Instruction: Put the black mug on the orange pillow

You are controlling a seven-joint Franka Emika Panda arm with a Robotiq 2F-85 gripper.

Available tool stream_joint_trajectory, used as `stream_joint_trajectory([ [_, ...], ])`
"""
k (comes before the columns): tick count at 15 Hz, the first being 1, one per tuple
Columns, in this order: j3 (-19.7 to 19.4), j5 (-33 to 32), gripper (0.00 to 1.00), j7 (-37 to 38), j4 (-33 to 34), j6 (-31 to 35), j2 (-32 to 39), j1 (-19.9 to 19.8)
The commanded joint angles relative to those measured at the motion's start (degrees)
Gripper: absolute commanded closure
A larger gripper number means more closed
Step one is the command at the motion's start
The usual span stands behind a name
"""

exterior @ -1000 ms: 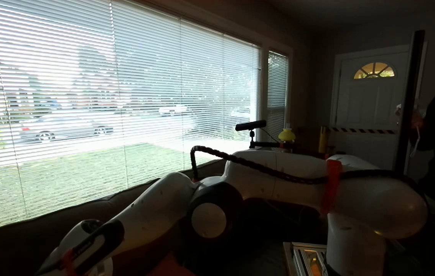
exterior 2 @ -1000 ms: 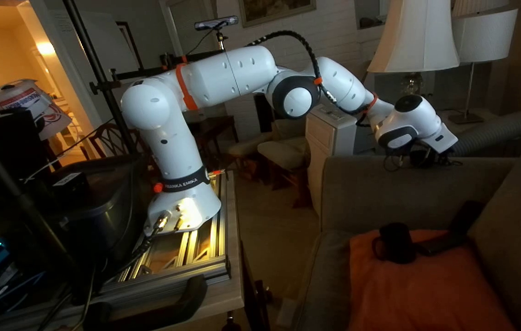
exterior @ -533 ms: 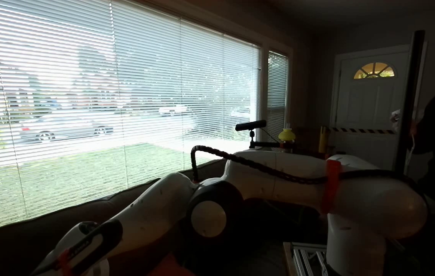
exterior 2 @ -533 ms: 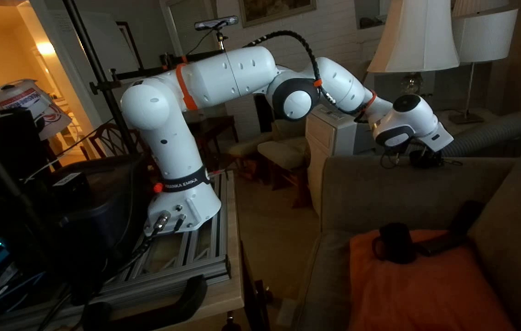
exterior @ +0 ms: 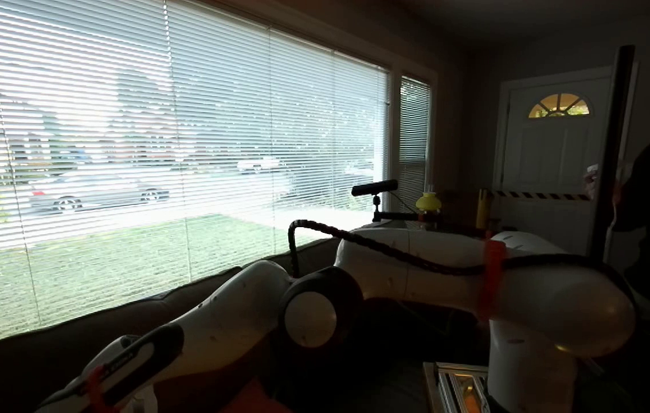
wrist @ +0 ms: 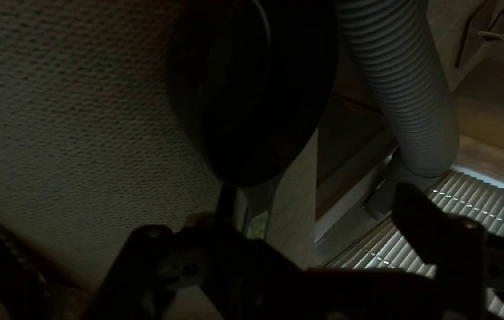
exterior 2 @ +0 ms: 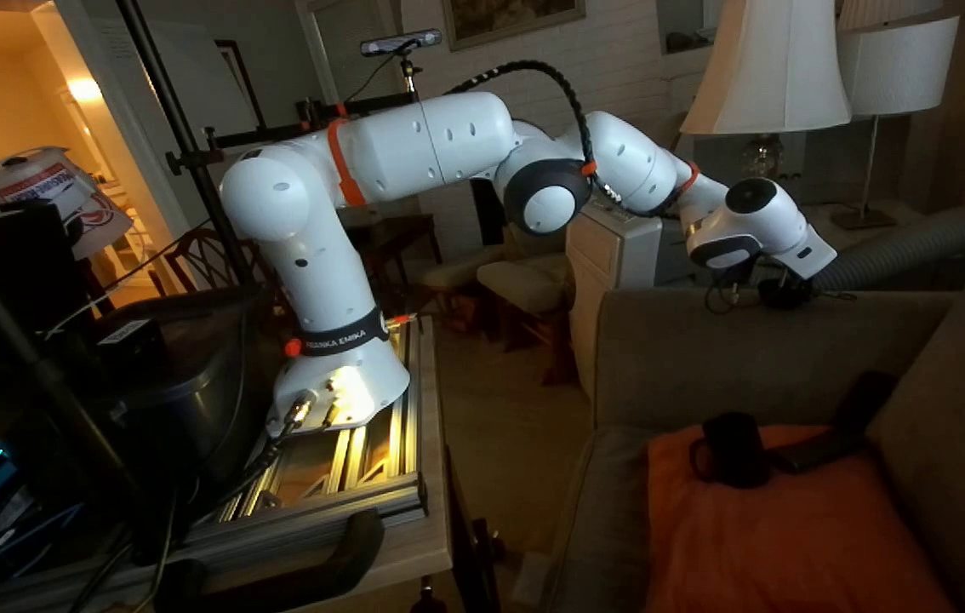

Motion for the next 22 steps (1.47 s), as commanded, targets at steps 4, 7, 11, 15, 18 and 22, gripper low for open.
stream_joint_trajectory([
  [4,3.71,0.75,0.67,-6.58,-1.52,1.06,0.00,-2.04],
  [7,2.53,0.80,0.91,-6.08,-1.50,0.75,0.00,-1.75],
  [11,-1.10,1.41,1.00,-3.44,-0.20,-0.55,0.00,-0.30],
  [15,-11.50,0.12,1.00,2.52,-5.75,-2.22,-5.20,0.80],
  [18,-11.11,-0.13,1.00,0.53,-8.51,-9.68,-8.94,-1.12],
  [22,-7.40,0.06,1.00,-2.82,-9.33,-23.92,-12.17,-3.88],
])
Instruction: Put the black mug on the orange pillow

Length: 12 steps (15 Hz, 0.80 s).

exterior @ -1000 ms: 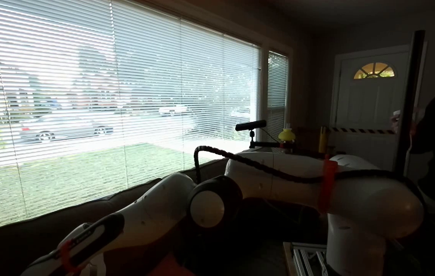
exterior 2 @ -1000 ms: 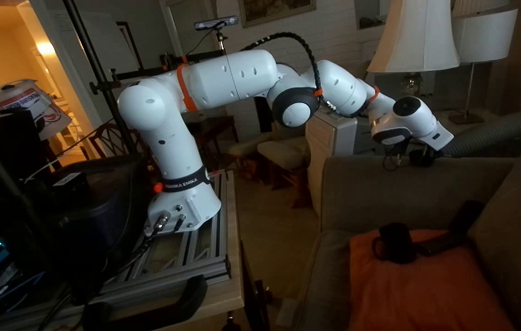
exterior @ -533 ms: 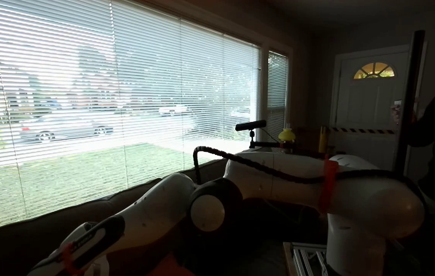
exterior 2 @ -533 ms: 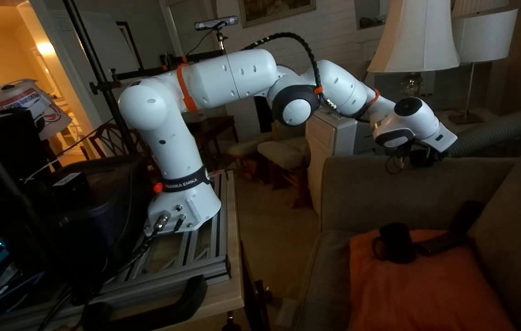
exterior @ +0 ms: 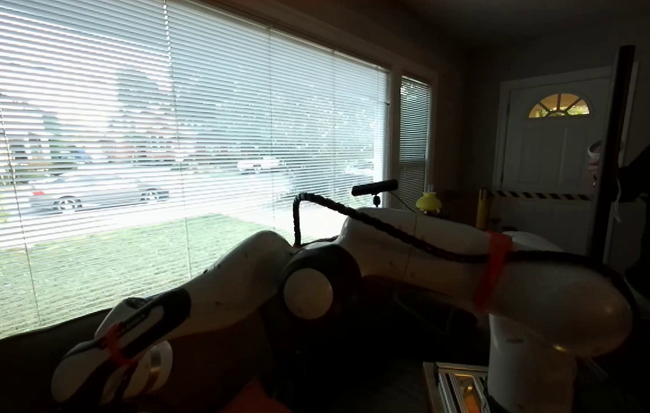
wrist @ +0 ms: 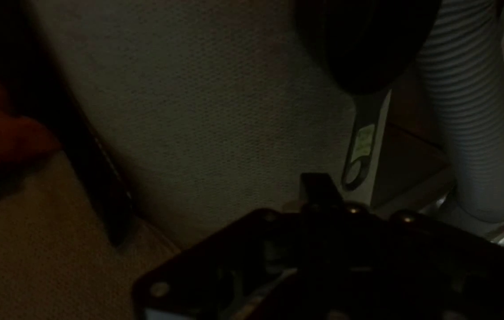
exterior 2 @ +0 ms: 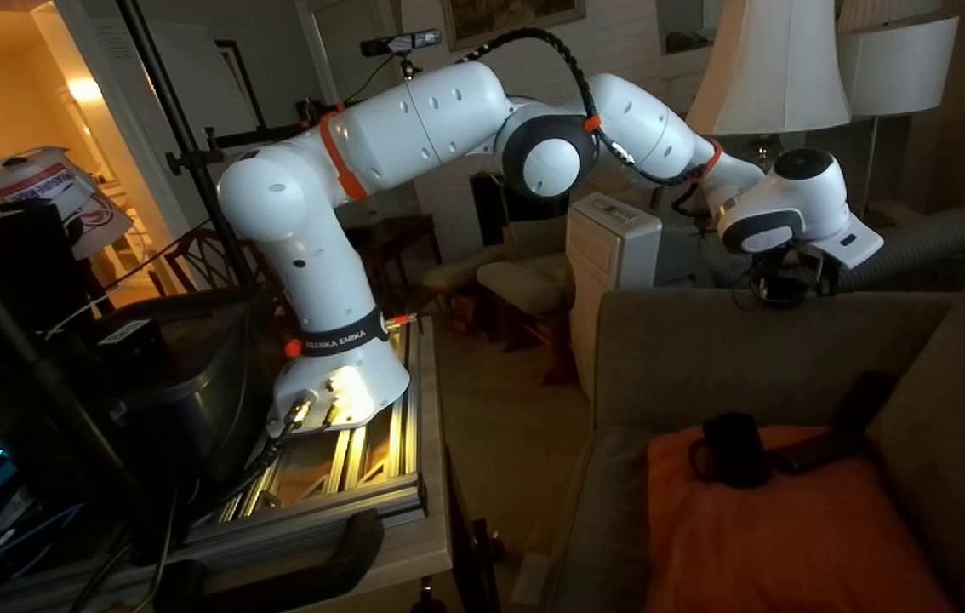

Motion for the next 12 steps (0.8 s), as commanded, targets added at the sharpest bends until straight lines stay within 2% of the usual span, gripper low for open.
stream_joint_trajectory([
  [1,2.27,-0.14,1.00,-2.28,-4.28,-11.78,-4.88,-2.11],
  [2,1.72,-0.64,0.74,-2.08,-4.51,-15.32,-5.56,-2.10],
  [3,1.03,-1.22,0.73,-1.60,-4.51,-19.11,-6.19,-2.00],
  [7,-1.95,-2.65,0.44,-1.51,-2.31,-33.78,-6.50,-1.02],
  [10,-3.93,-4.34,0.22,-2.40,-0.82,-38.23,-5.98,0.19],
  [12,-4.87,-5.15,0.07,-2.96,-0.22,-36.40,-5.34,1.12],
])
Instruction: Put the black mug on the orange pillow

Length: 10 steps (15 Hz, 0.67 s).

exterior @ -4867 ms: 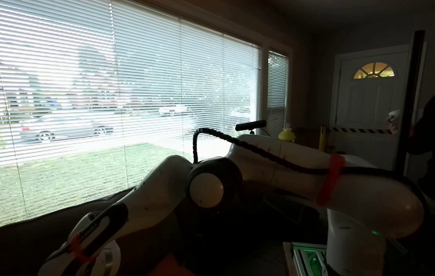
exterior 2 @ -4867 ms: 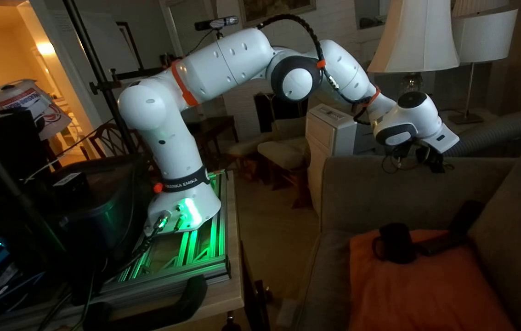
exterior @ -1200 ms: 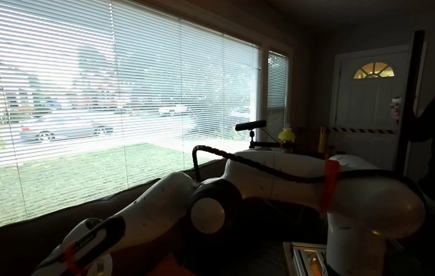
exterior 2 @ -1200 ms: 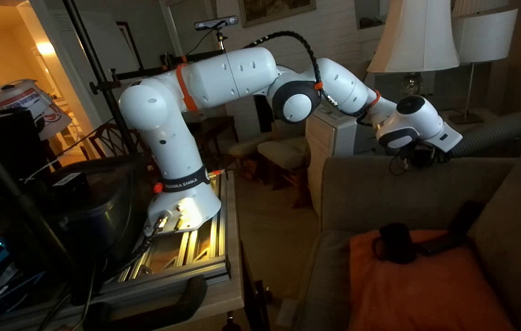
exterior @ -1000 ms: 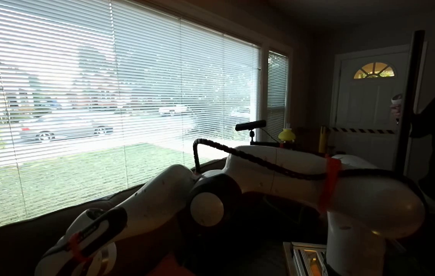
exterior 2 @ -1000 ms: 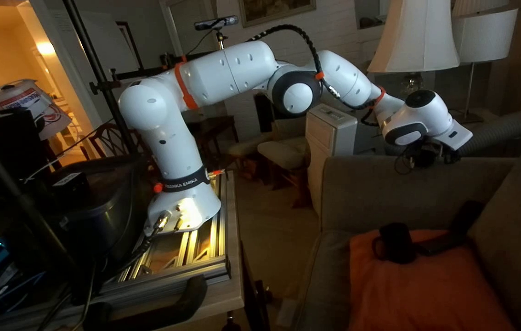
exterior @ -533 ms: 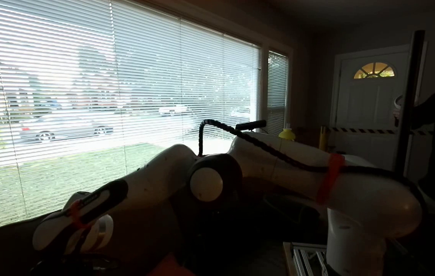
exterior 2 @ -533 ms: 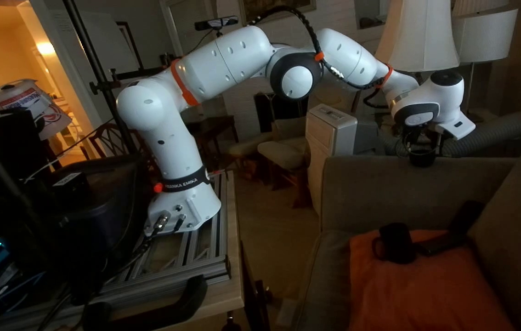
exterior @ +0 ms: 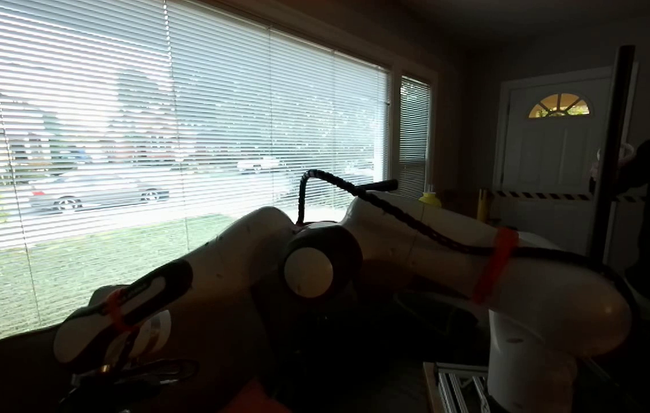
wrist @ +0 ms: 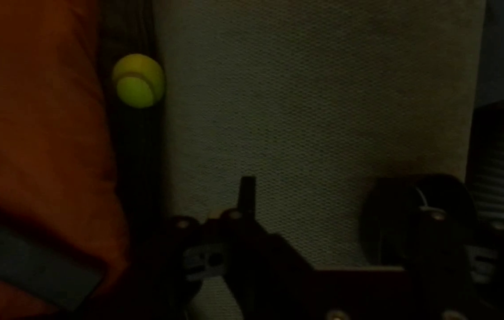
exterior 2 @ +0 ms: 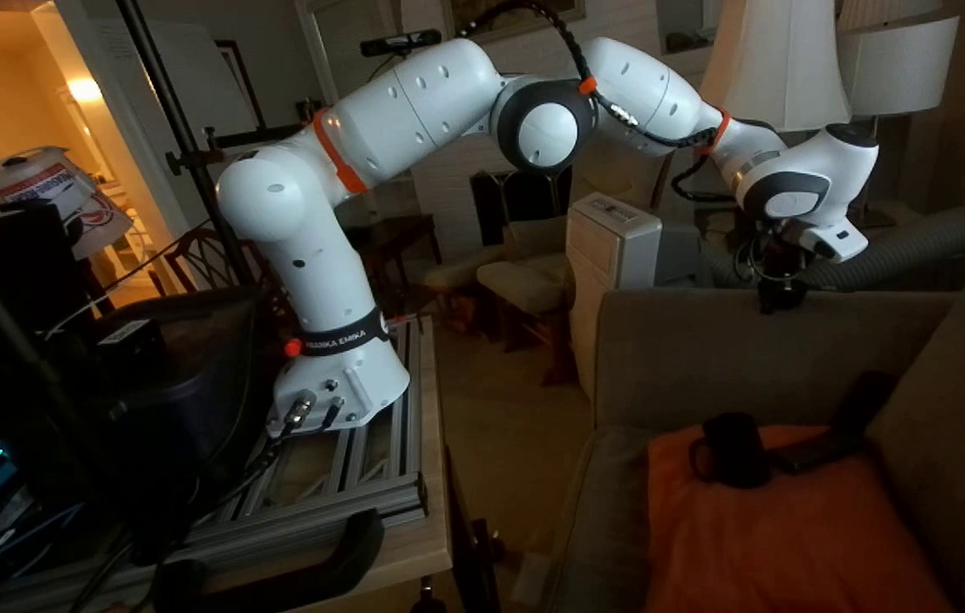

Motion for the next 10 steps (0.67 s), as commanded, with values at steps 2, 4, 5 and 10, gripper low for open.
stream_joint_trajectory([
  [2,-1.76,-2.67,0.00,-1.21,0.52,3.10,0.58,2.13],
  [4,-1.45,-2.82,0.00,-1.27,0.93,5.78,1.13,2.70],
  [5,-1.71,-2.40,0.00,-1.33,1.70,6.39,1.73,3.17],
  [10,-2.69,-2.81,0.01,-0.21,2.64,12.47,4.62,4.96],
])
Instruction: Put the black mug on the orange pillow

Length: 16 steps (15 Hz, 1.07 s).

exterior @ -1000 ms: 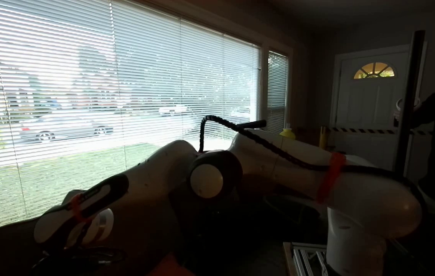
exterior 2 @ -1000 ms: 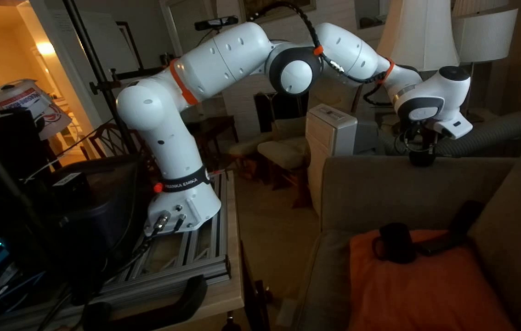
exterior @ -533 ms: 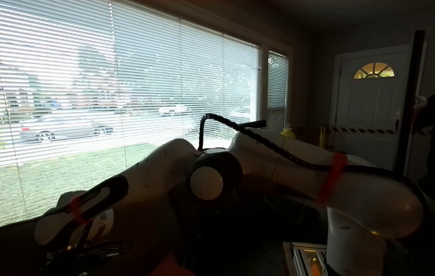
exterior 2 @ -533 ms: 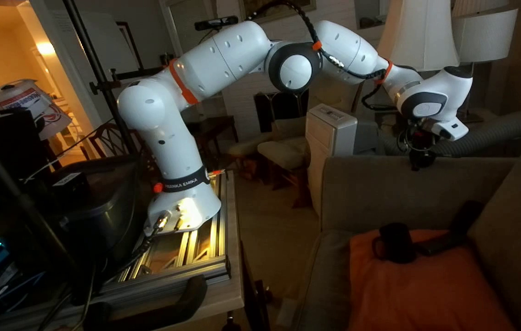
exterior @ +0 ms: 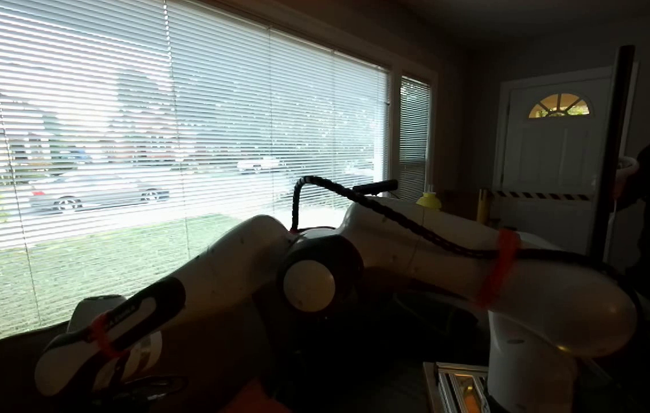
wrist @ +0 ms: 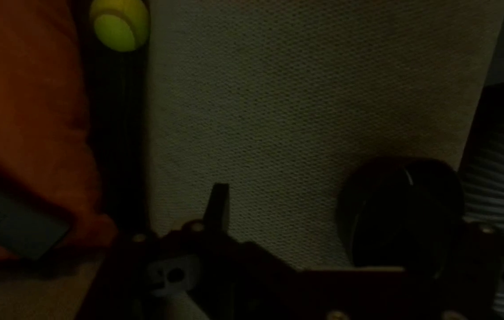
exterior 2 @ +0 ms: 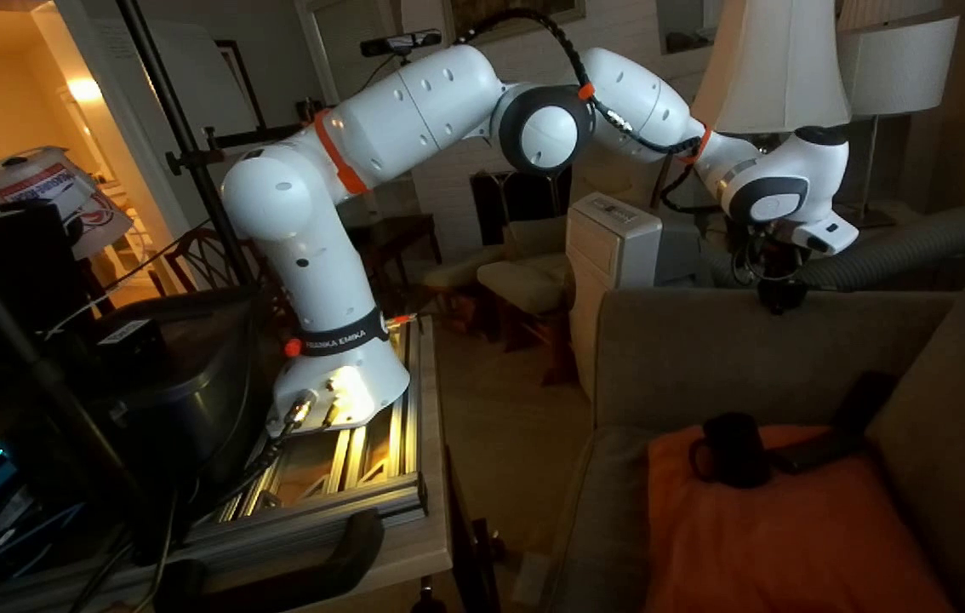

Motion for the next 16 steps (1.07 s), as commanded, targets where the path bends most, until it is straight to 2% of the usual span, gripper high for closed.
stream_joint_trajectory([
  [1,-1.08,-0.71,0.25,0.74,2.87,5.01,4.27,1.56],
  [3,-0.98,-0.76,0.29,0.68,3.76,8.23,6.31,2.04],
  [6,-0.27,-0.65,0.55,0.11,5.95,13.94,9.53,2.79],
  [11,-0.33,-1.28,0.94,0.40,8.96,17.17,12.13,3.99],
  [13,-0.77,-1.21,1.00,0.36,8.84,17.33,11.77,4.15],
  [16,-1.19,-1.32,1.00,0.92,9.11,16.33,11.38,4.15],
])
